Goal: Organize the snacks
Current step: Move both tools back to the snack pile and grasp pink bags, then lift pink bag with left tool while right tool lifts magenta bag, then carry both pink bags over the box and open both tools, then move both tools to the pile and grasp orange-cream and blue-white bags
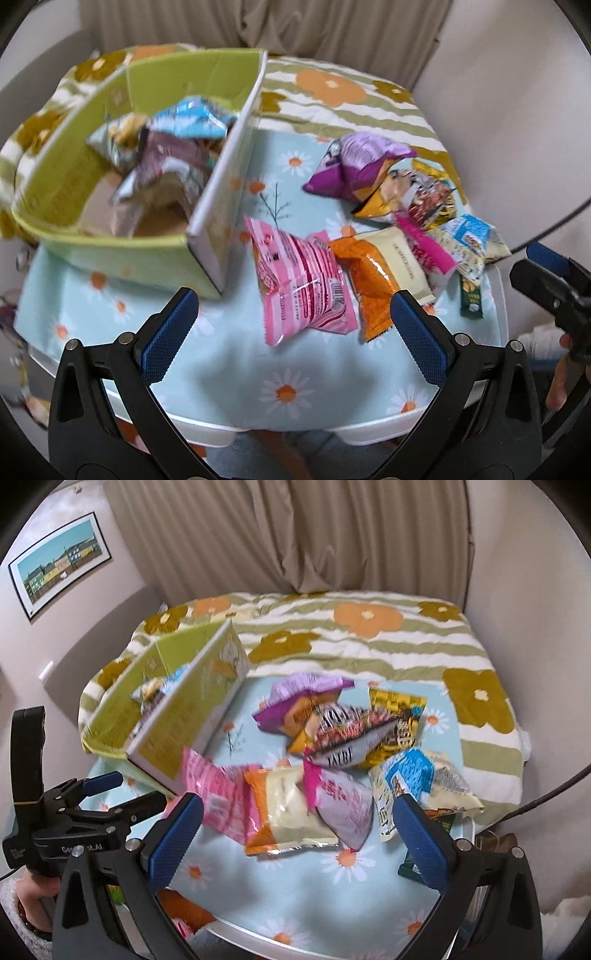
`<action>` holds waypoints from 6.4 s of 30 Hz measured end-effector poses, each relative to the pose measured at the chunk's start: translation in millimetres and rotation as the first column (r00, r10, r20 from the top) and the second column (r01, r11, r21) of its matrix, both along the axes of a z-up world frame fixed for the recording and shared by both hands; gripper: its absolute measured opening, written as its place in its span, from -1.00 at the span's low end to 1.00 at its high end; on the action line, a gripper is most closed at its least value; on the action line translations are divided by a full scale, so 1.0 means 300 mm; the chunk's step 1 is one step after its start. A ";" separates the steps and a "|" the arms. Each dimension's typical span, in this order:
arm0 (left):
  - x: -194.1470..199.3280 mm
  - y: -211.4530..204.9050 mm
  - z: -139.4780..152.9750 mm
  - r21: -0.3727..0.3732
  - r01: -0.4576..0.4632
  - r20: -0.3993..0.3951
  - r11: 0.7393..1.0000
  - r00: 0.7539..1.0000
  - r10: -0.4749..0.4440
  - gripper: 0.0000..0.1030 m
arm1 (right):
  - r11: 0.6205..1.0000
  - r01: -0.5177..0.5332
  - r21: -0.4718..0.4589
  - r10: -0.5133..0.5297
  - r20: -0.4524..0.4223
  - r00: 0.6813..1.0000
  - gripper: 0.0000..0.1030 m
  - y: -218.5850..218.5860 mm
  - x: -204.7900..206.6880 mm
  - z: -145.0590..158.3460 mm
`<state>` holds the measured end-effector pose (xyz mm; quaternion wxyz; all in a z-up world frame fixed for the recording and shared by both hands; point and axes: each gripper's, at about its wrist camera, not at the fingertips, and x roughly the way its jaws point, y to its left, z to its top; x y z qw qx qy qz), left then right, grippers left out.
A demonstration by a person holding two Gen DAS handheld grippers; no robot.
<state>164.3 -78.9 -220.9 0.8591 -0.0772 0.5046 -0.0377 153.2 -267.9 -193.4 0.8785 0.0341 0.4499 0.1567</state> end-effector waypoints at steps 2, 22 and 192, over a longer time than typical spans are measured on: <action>0.009 -0.015 -0.052 -0.003 -0.025 -0.008 1.000 1.000 0.025 0.99 | 1.000 -0.022 -0.001 0.022 -0.008 1.000 0.98 -0.006 0.015 -0.041; 0.105 -0.098 -0.307 0.007 -0.075 0.025 0.997 0.997 0.075 0.80 | 0.983 -0.123 -0.134 0.118 -0.043 0.992 0.18 0.037 0.168 -0.302; 0.153 0.112 0.365 0.070 0.297 0.161 0.952 0.939 -0.304 0.97 | 0.946 0.323 -0.031 -0.318 0.104 0.942 0.99 0.049 0.003 0.327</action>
